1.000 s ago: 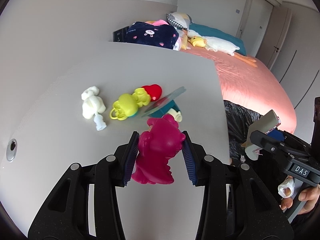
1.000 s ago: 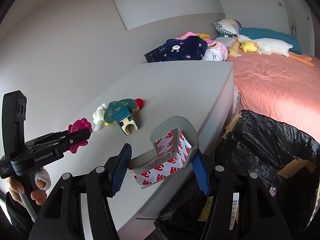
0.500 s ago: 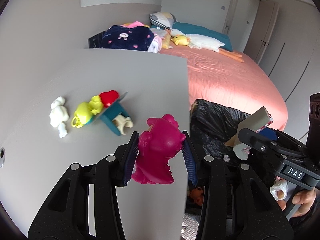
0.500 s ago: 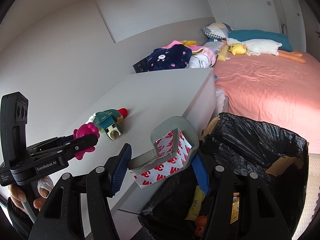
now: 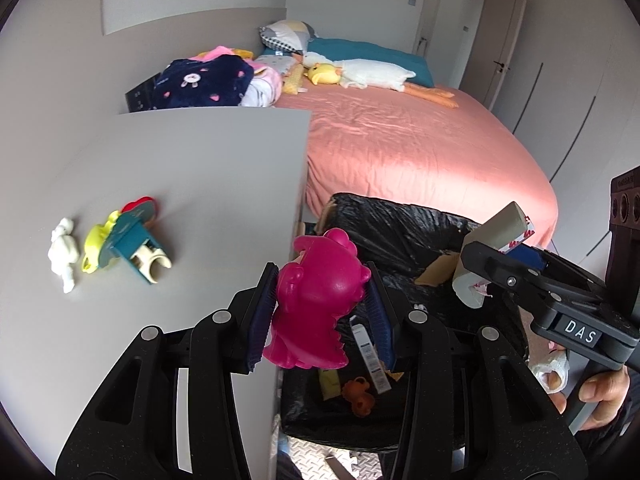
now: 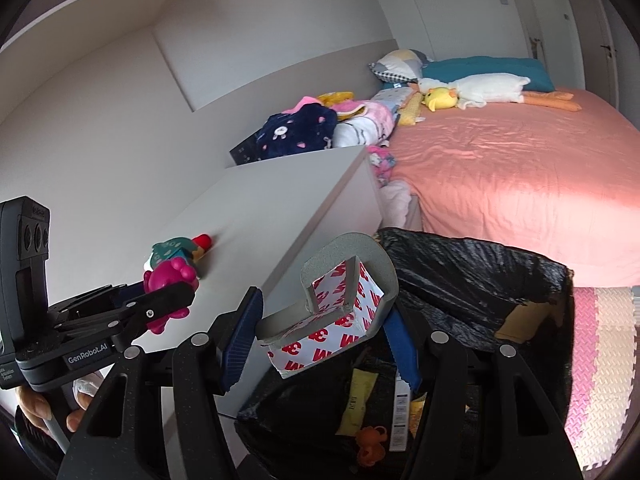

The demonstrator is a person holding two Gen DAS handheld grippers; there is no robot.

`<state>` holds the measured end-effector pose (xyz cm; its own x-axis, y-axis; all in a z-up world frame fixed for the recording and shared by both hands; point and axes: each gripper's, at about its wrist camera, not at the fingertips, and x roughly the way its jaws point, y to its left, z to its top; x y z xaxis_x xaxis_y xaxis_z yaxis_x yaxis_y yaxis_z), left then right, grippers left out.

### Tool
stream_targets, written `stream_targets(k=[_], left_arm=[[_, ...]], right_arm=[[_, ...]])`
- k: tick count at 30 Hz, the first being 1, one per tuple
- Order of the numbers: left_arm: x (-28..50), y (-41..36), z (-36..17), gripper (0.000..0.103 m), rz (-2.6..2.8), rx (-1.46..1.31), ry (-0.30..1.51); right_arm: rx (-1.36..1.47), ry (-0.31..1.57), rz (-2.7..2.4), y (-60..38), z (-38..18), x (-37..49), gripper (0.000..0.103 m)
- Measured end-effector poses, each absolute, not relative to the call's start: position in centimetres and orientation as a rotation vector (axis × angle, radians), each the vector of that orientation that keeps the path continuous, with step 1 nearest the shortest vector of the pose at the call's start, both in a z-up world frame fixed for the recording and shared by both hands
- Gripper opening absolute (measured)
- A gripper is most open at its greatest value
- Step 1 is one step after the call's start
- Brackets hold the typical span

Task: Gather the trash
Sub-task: 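Carry the pink bear and white-red box over the trash bag, then open both tools to drop the bear and box into the bag, then move both tools back over the table toward the white plush and teal holder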

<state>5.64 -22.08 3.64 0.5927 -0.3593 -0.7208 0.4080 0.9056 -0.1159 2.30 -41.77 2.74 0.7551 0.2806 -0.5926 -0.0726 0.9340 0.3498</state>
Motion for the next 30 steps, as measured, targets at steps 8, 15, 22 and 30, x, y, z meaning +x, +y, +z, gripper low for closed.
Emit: stream_targets(k=[8, 15, 22, 30], left_arm=[[5.3, -25.6, 2.5, 0.097, -0.499, 0.146, 0.855], [4.6, -26.5, 2.0, 0.097, -0.503, 0.203, 0.832], [4.6, -25.1, 2.3, 0.097, -0.479, 0.163, 0.837], [4.8, -23.4, 2.1, 0.097, -0.457, 0.145, 0.842]], right_arm=[[0.266, 0.69, -0.003, -44.7, 3.0, 1.8, 0.097], [0.264, 0.673, -0.072, -46.6, 2.8, 1.3, 0.098], [0.268, 0.678, -0.049, -46.3, 2.7, 1.4, 0.098], [0.248, 0.687, -0.011, -44.5, 2.7, 2.0, 0.098]])
